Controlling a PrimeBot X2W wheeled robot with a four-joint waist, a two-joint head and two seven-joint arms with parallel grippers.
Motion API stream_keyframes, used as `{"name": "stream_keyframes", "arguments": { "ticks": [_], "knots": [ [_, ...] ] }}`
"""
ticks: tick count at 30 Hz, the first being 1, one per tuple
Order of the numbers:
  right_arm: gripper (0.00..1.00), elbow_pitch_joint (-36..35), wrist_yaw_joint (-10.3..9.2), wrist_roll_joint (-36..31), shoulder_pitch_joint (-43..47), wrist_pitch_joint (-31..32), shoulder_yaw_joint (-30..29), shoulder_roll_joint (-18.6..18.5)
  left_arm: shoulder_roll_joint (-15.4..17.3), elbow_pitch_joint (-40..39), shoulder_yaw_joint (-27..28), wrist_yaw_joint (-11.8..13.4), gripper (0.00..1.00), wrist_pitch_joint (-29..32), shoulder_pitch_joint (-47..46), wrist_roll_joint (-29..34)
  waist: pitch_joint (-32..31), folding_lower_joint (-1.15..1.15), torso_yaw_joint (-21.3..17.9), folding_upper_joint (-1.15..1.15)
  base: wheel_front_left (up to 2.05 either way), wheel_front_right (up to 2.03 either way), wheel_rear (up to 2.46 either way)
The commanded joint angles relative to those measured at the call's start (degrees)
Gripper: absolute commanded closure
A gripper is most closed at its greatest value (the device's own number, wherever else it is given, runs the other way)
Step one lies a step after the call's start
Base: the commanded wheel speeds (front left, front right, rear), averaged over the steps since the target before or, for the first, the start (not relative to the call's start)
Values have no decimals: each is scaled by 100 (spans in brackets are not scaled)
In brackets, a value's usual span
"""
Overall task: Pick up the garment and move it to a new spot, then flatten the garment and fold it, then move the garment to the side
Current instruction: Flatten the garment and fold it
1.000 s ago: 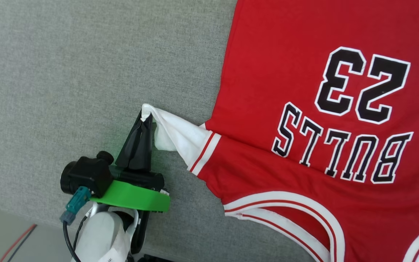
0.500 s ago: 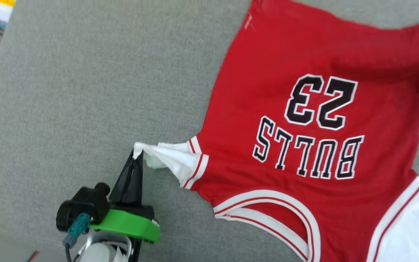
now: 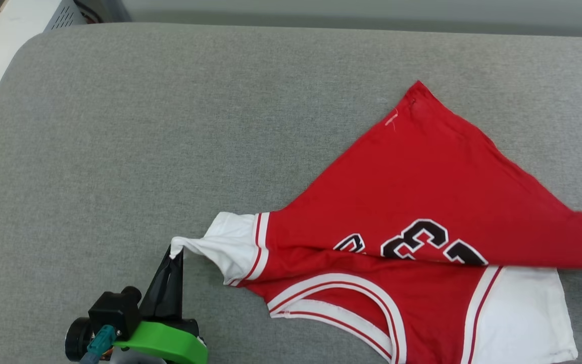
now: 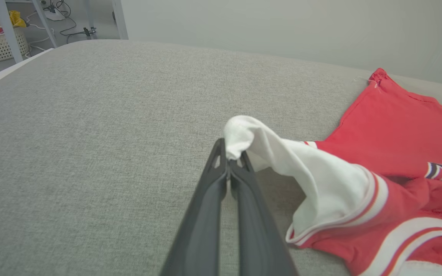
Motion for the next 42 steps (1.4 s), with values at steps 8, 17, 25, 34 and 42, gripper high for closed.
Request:
{"name": "stream_keyframes", "arguments": {
  "ticks": [8, 17, 25, 34, 42],
  "knots": [
    [100, -232, -3, -83, 1953, 82, -686, 831, 7, 64, 49, -2, 100, -33, 150, 35, -218, 1, -199, 0, 0, 0, 0],
    [14, -286, -3, -494, 2365, 82, -1209, 1605, -30, 99, 33, 15, 100, -33, 96, 69, -166, 1, -185, 0, 0, 0, 0],
    [0, -1212, -3, -761, 1810, -138, -1999, 1503, -55, 73, -33, 17, 100, -33, 32, 106, -141, 1, -114, 0, 0, 0, 0],
    [0, -2067, -3, -1042, 253, 379, -1881, 1145, -90, -44, -206, 11, 100, -33, -233, 174, 187, 1, 140, 0, 0, 0, 0],
    [0, -1013, -3, -1226, -1876, 1942, -328, 1056, -144, -235, -423, 2, 100, -33, -594, 222, 666, 1, 463, 0, 0, 0, 0]
  ]
}}
